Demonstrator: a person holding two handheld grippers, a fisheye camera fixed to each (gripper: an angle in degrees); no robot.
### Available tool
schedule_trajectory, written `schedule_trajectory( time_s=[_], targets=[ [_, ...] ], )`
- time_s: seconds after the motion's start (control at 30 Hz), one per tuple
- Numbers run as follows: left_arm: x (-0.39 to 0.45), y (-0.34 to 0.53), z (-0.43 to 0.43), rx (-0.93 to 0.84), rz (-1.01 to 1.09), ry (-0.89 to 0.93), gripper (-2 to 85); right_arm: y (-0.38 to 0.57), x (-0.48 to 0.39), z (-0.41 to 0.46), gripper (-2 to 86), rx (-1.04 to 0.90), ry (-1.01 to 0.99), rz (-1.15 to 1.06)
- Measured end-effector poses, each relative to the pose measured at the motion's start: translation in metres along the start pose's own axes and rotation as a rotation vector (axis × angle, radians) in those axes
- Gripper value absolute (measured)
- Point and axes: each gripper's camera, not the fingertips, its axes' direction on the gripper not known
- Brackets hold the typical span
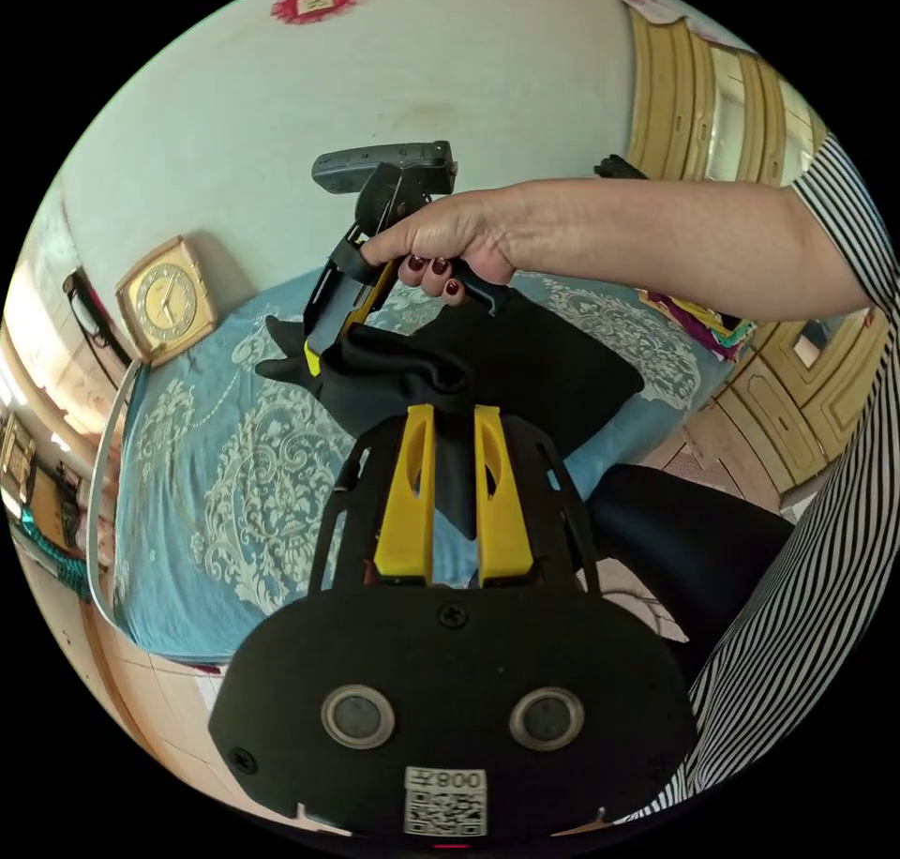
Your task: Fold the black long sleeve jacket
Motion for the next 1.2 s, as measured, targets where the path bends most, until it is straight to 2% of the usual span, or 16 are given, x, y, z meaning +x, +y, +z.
schedule_trajectory(
  time_s=[0.27, 0.47, 1.07, 1.2],
  targets=[
    [0.084, -0.106, 0.024, 0.001, 0.231, 0.096, 6.9, 0.14, 0.096, -0.067, 2.7, 0.156, -0.086, 0.069],
    [0.134, -0.167, 0.052, -0.036, 0.336, 0.14, 7.0, 0.227, 0.155, -0.084, 2.5, 0.225, -0.11, 0.118],
    [0.215, -0.301, 0.162, -0.147, 0.449, 0.361, 7.0, 0.427, 0.287, -0.059, 1.5, 0.398, -0.213, 0.258],
    [0.227, -0.319, 0.201, -0.207, 0.451, 0.422, 6.9, 0.457, 0.312, -0.042, 1.7, 0.381, -0.188, 0.321]
  ],
)
